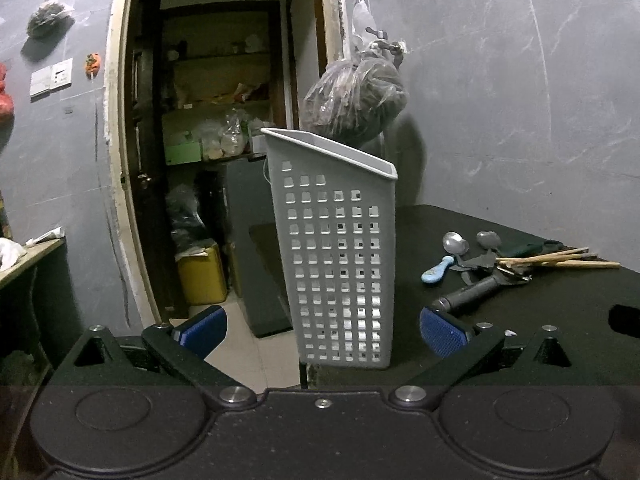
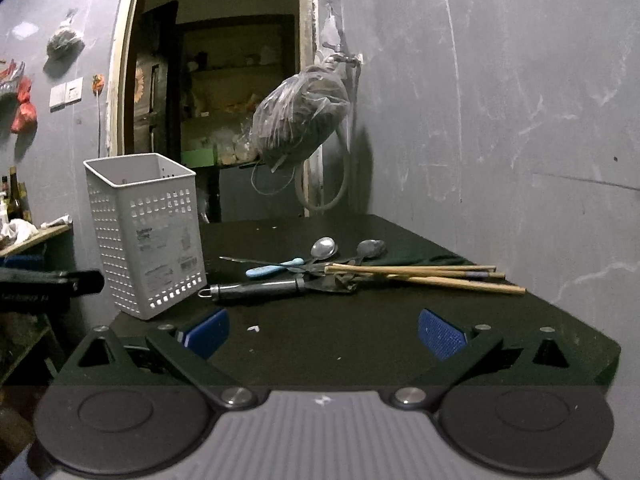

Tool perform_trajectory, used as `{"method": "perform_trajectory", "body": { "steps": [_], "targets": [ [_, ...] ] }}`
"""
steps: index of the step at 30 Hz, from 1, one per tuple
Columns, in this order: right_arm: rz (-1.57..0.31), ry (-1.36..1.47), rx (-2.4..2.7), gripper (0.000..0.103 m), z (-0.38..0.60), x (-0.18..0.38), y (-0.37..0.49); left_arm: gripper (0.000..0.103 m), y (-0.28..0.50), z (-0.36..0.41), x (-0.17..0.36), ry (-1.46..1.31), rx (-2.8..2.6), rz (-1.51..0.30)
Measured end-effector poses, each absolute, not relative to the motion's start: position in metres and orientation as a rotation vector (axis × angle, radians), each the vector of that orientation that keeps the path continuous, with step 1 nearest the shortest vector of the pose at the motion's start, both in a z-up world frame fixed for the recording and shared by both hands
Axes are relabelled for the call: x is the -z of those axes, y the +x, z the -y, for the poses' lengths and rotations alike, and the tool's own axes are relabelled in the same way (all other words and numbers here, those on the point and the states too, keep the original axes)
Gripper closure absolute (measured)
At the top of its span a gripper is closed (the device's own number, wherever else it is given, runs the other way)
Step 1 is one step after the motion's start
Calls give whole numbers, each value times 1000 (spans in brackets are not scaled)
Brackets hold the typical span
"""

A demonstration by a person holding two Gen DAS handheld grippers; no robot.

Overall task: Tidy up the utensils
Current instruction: 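Grasp the white perforated caddy with the left tool and lift it, then grasp a silver fork from the utensil pile with the right tool while the left tool holds the caddy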

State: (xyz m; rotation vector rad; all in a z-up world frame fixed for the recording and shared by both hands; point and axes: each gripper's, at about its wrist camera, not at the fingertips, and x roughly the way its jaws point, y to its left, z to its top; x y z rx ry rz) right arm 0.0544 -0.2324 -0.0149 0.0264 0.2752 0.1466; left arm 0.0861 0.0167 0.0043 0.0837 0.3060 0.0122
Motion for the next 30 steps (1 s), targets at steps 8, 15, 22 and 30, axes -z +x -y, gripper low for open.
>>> {"method": "perform_trajectory", "body": {
  "steps": [8,15,22,30],
  "targets": [
    [-283,-53,-97,0,228,19,71,1,121,-14,-1,72,-3,-317],
    [-289,-102,-83,0,224,21,83,1,138,-12,6,68,8,-326],
    [-248,-229,-75,0,214,18,92,1,156,-15,6,40,-35,-356],
    [-125,-578,-101,0,175,16,112,3,165,-19,6,-12,6,-342]
  ]
}}
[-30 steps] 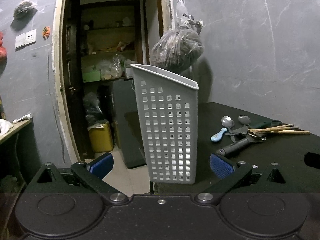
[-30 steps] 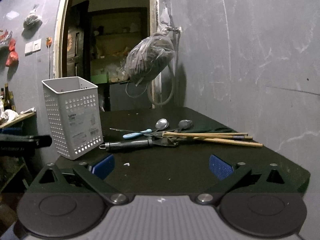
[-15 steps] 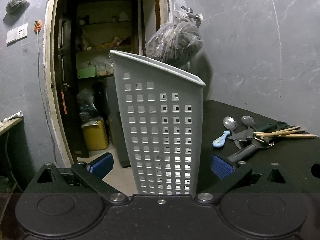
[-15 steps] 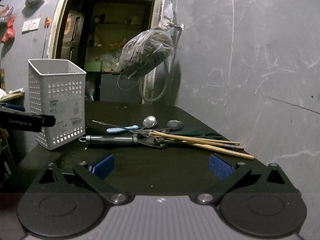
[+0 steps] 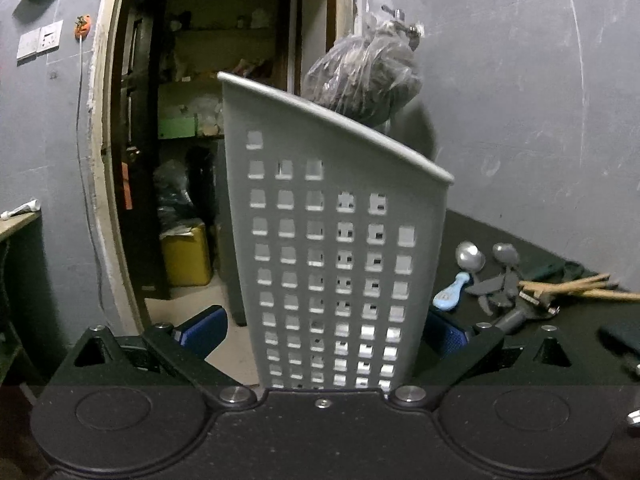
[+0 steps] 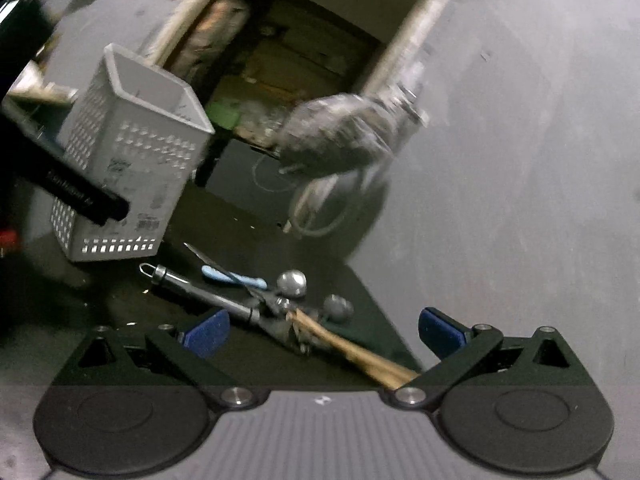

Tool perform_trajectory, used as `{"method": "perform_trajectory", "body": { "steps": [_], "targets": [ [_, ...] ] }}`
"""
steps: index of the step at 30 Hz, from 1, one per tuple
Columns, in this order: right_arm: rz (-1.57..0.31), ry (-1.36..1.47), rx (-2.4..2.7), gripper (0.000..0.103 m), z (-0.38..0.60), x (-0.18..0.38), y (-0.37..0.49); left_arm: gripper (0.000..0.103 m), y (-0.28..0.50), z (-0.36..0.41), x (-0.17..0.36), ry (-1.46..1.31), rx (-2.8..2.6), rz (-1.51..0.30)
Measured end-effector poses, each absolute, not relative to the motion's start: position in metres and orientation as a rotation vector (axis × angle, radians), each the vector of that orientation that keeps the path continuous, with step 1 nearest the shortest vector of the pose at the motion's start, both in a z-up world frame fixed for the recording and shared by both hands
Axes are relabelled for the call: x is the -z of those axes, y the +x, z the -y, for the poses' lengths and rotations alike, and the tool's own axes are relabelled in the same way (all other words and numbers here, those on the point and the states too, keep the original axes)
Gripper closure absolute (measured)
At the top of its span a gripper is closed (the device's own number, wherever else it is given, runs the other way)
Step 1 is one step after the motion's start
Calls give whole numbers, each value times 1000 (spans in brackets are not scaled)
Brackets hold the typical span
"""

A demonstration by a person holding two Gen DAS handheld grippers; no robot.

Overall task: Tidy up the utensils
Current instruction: 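Grasp a silver fork from the utensil pile with the right tool while the left tool holds the caddy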

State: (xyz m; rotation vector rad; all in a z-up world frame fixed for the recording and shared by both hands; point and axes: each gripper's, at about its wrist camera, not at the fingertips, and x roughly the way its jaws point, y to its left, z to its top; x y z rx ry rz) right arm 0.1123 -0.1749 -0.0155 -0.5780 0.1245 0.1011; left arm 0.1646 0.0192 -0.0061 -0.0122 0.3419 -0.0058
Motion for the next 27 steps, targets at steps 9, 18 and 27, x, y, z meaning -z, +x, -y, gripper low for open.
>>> {"method": "perform_trajectory", "body": {
  "steps": [9,18,27],
  "targets": [
    [-41,-809,-215,3,138,29,150,23,168,-22,7,-49,57,-335],
    [-62,-886,-367,21,115,47,182,24,165,-22,10,-41,60,-325],
    [-84,-902,-403,69,108,53,198,27,162,-21,10,-30,73,-326]
  ]
}}
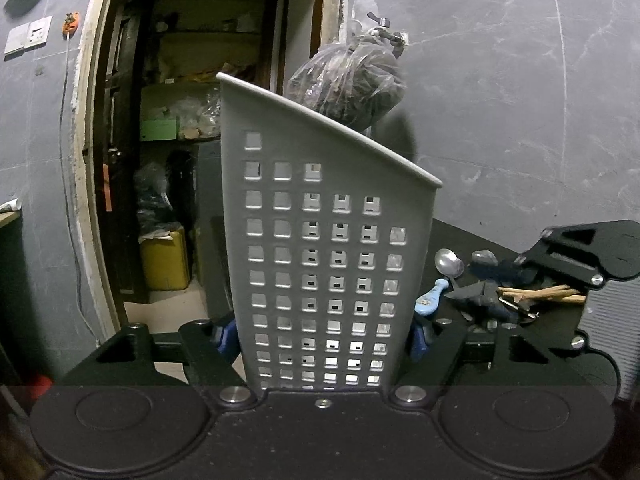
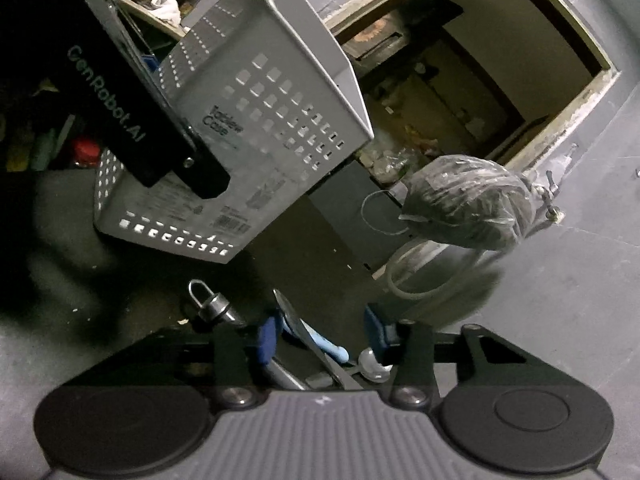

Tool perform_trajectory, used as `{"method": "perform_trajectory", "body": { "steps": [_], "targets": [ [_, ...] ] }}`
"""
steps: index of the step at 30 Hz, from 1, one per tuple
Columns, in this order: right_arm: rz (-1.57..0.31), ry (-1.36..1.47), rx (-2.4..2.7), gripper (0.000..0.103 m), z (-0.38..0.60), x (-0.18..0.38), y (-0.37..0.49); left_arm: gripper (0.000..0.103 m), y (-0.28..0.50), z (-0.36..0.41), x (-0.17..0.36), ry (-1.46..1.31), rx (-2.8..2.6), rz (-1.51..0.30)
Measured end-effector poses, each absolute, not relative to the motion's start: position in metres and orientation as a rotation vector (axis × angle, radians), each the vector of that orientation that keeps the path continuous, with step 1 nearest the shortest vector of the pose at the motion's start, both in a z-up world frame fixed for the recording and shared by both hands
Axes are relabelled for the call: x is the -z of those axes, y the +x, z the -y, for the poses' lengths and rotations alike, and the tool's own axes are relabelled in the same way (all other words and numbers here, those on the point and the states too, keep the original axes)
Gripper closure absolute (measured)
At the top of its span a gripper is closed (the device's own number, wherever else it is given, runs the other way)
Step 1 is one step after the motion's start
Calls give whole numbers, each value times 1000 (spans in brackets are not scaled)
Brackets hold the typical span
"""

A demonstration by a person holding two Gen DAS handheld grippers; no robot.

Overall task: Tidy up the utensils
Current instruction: 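Grasp a silver fork from the utensil pile with the right tool while the left tool holds the caddy, then carry the fork over the caddy and open the right tool while the left tool holds the caddy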

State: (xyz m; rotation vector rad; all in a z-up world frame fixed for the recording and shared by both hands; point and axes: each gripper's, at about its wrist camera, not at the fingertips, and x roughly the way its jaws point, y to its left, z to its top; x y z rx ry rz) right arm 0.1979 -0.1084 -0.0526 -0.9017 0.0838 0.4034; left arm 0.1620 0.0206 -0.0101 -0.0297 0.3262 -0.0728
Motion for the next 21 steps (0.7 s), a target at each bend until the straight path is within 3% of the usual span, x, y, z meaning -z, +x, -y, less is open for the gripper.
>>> {"method": "perform_trajectory", "body": {
  "steps": [2,3,10,21],
  "targets": [
    [-86,-904,-418,93,109,52,199,27,161,-19,10,-27,73,-327],
    [-82,-900,-422,95,109,52,200,27,160,-19,10,-26,73,-327],
    [-3,-824,-403,99,120,34,189,28,152,-18,9,-19,78,-330],
    [-14,-431,-401,100,167,-30,211,28,134,-10,6,5,89,-338]
  ]
}}
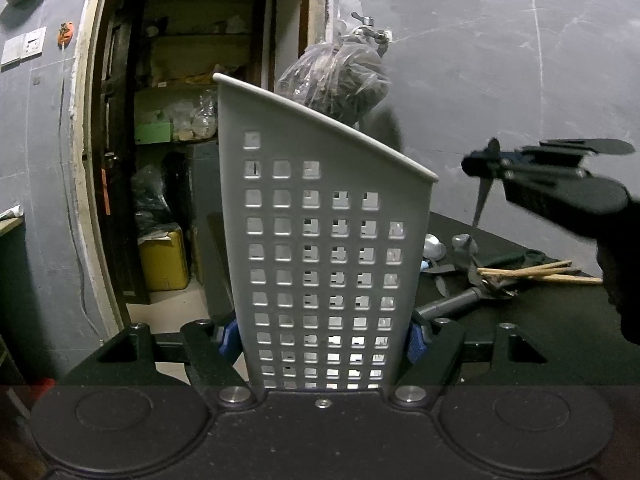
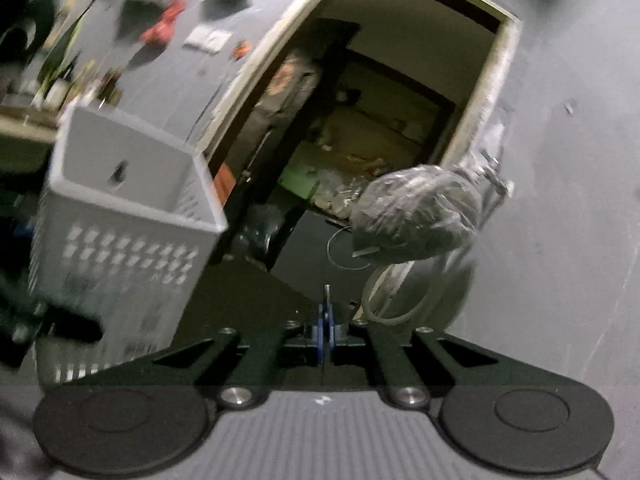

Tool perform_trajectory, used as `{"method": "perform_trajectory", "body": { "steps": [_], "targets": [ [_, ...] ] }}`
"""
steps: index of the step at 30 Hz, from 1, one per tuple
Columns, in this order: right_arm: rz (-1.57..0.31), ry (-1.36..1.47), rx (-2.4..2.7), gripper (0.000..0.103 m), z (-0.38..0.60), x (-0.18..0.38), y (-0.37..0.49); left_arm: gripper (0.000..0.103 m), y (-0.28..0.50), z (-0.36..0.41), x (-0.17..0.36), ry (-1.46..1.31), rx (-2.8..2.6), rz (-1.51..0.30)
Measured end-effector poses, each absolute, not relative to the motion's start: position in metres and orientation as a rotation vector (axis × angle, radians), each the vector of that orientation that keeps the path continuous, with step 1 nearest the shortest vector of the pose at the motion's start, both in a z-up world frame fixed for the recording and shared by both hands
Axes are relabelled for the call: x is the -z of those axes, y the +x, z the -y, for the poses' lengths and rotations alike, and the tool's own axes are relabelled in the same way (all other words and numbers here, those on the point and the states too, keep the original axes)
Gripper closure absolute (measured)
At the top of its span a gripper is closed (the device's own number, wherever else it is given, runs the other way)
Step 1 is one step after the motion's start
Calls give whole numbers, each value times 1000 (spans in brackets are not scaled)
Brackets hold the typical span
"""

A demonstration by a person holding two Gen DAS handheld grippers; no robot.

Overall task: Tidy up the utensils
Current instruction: 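Carry the fork over the caddy and open the right tool while the left tool holds the caddy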

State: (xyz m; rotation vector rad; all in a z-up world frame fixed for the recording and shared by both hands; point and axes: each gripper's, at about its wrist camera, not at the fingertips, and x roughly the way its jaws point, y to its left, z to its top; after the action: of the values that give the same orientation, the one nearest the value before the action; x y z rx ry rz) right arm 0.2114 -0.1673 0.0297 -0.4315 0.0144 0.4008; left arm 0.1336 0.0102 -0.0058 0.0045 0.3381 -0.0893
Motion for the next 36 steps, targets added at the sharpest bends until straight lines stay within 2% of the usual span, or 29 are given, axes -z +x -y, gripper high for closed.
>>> {"method": "perform_trajectory", "body": {
  "steps": [6,12,26,36],
  "targets": [
    [-68,-229,-382,100,194,-56,234,28,117,-7,5,-3,122,-353],
    [-86,-145,-352,100,204,-73,243,28,104,-1,6,14,135,-357],
    [-43,-109,-368,100,201,-104,227,28,103,1,5,20,134,-359],
    [59,83,-562,100,212,-166,193,28,102,1,6,21,135,-360]
  ]
}}
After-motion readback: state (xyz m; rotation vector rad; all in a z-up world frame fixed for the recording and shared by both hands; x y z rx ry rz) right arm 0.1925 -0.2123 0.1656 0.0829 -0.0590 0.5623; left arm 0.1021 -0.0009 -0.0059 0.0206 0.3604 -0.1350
